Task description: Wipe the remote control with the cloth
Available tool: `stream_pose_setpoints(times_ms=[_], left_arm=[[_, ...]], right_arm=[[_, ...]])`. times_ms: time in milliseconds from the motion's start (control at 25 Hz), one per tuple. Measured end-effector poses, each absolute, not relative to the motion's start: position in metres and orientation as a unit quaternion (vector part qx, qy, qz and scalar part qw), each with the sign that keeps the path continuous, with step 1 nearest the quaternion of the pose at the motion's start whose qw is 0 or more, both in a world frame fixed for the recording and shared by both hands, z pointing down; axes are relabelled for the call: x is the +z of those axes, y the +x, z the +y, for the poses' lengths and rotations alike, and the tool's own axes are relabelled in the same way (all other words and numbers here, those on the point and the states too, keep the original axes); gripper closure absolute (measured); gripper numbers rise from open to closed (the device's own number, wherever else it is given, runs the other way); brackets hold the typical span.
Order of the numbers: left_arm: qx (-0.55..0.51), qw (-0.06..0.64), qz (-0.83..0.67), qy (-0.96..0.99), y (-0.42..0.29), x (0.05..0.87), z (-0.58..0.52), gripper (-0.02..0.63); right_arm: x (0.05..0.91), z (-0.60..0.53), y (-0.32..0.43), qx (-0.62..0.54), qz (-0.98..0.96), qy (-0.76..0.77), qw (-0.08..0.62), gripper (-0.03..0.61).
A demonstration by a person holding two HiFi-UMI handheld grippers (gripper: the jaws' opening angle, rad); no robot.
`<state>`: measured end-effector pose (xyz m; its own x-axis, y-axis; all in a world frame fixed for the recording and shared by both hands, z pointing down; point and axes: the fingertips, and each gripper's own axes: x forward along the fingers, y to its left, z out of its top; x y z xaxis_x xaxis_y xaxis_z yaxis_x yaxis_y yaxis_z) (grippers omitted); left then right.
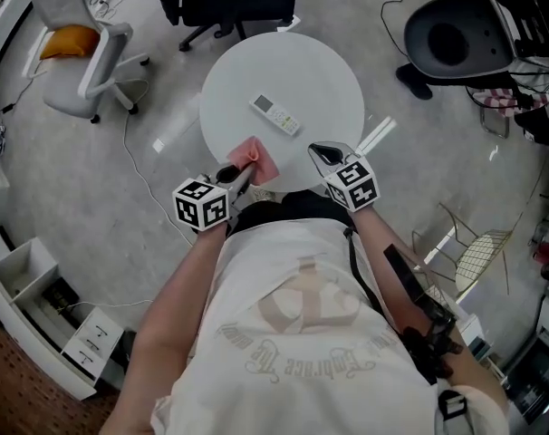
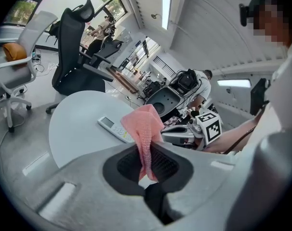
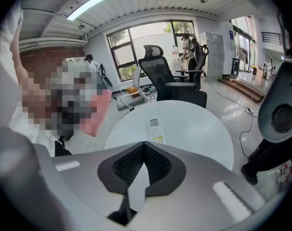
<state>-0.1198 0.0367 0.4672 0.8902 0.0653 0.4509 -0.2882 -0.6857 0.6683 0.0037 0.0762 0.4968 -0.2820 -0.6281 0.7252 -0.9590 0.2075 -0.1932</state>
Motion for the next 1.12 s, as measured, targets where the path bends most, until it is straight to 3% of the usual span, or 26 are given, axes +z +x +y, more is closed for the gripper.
stream_pose_setpoints(times_ms=[680,1120], left_arm=[[0.307,0.383,-0.03,0.871,-0.071,0.502,-0.004,0.595],[0.339,0.387,-0.019,0.857,-0.036,0.525,-0.007,0.595]], right_arm=[[0.552,0.032,0.02,0.333,-0.736,0.512,0.292,0.563],[0.576,0.032,0.014,0.321,-0.743,0.49,0.324,0.392]])
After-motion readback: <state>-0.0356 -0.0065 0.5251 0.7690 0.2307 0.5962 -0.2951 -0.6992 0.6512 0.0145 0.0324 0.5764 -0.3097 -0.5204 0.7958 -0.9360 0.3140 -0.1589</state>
